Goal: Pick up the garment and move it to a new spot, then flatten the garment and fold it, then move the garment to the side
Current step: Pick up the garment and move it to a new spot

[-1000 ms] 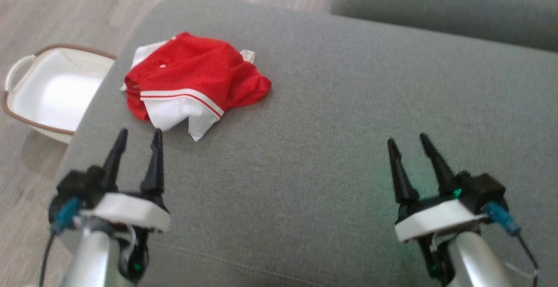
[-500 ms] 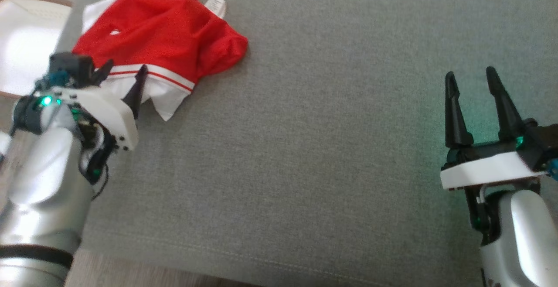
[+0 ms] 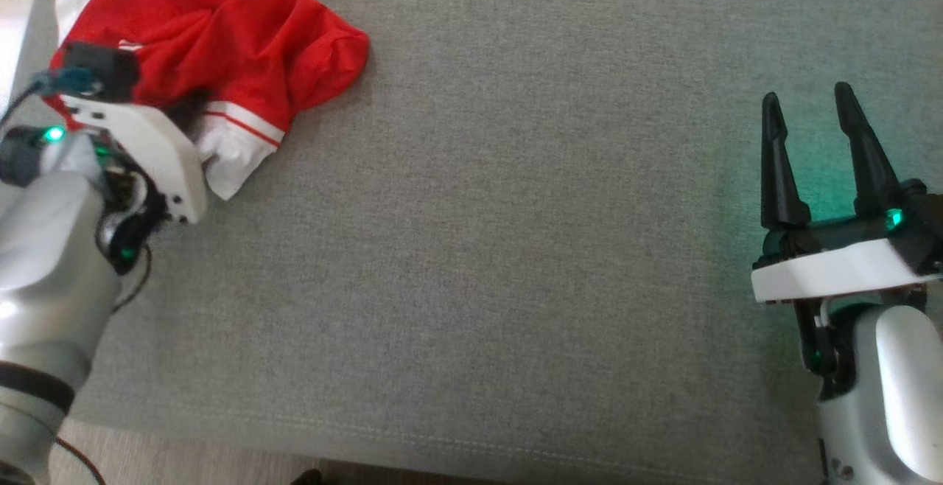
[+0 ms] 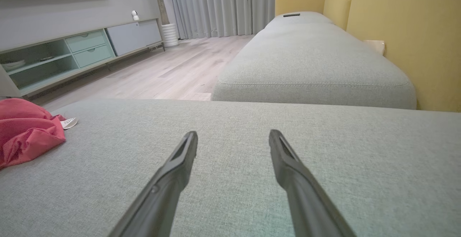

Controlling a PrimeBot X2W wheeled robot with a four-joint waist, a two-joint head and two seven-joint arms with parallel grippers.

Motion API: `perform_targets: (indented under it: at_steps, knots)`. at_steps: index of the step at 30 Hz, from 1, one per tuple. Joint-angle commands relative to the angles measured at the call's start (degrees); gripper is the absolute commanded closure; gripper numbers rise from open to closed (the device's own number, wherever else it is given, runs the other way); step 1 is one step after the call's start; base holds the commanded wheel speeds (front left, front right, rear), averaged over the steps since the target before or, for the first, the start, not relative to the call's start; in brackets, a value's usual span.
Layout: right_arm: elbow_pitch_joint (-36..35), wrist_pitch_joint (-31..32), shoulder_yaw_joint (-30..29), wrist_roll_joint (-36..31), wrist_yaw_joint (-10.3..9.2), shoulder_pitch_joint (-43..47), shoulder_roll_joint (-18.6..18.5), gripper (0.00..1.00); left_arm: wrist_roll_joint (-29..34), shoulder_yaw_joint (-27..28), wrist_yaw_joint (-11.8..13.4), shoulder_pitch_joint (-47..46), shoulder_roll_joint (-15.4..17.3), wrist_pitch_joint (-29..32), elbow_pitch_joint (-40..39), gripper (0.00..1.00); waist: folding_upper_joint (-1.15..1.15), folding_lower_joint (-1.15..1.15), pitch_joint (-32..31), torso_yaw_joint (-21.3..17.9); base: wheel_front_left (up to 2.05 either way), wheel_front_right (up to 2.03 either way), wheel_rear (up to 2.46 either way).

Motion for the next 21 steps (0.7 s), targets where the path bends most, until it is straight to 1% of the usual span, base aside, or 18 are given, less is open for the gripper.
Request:
perform_targets:
  at_steps: [1,6,9,13,17,21]
  knots:
    - [-1.7,-0.2,1.3,-0.4,-0.05,-1.6,-0.2,0.0,0.0,1.7,0.1,-3.6,4.2,-2.8,0.0,1.0,0.0,-0.01,-0.4,-0.3,0.0,0.0,0.0]
    - [0.4,-1.5,1.5,0.1,-0.05,-1.2,0.5,0.0,1.2,1.8,0.1,-6.0,4.8,-13.7,2.0,1.0,0.0,-0.01,-3.2,-1.0,0.0,0.0,0.0]
    - [1.8,-2.4,1.6,0.6,-0.05,-0.8,0.9,0.0,2.3,2.6,0.5,-7.3,5.1,-17.5,1.3,1.0,0.0,-0.01,-5.7,-1.4,0.0,0.0,0.0]
    - [3.7,-3.6,2.0,1.4,-0.05,-0.5,1.4,0.0,4.4,5.1,2.5,-8.7,5.8,-18.8,-4.2,1.0,0.0,-0.01,-8.9,-2.1,0.0,0.0,0.0]
    - [5.6,-4.8,2.8,2.4,-0.05,-0.4,1.7,0.0,6.9,9.0,4.6,-8.0,6.9,-18.9,-14.1,1.0,0.0,-0.01,-11.6,-3.1,0.0,0.0,0.0]
    - [7.4,-5.8,3.8,3.5,-0.05,-0.3,1.9,0.0,8.1,10.6,5.6,-5.9,8.2,-18.9,-20.6,1.0,0.0,-0.01,-13.4,-4.5,0.0,0.0,0.0]
